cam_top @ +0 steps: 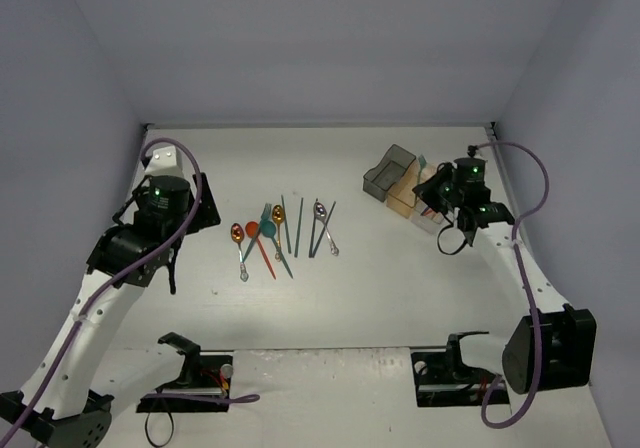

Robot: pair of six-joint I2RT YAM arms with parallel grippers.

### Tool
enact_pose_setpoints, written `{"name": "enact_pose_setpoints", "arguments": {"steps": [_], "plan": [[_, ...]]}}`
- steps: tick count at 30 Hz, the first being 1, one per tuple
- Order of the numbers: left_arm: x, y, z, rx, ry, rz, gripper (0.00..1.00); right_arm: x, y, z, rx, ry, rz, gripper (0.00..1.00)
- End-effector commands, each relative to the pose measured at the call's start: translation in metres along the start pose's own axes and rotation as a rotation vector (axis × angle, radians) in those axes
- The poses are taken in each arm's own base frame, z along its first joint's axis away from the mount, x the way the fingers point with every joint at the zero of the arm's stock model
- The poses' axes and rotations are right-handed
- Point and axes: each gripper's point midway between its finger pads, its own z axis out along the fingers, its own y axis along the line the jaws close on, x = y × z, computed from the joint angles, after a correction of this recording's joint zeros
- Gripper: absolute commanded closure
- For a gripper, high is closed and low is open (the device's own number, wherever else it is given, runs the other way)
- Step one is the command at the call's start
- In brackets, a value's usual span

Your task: Sort the eating utensils into containers

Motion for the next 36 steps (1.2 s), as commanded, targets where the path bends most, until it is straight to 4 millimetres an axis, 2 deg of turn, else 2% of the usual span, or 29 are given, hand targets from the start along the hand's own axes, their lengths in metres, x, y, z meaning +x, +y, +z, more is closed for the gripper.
{"name": "enact_pose_setpoints", "arguments": {"steps": [1, 5, 10, 26, 36], "plan": [[-0.008, 0.004, 0.001, 0.024, -0.086, 0.052, 0.26, -0.021, -0.016, -0.004, -0.023, -0.015, 0.177, 1.00], [0.003, 0.005, 0.005, 0.035, -0.077, 0.081, 0.26, -0.026, -0.032, 0.005, 0.013, -0.007, 0.254, 1.00], [0.011, 0.004, 0.009, 0.049, -0.064, 0.087, 0.26, -0.040, -0.035, 0.014, 0.020, -0.031, 0.310, 1.00], [0.013, -0.003, 0.014, 0.075, -0.049, 0.105, 0.26, -0.034, -0.065, 0.049, 0.091, -0.014, 0.453, 1.00], [0.015, -0.006, 0.015, 0.087, -0.041, 0.103, 0.26, -0.032, -0.075, 0.069, 0.088, -0.017, 0.509, 0.97]]}}
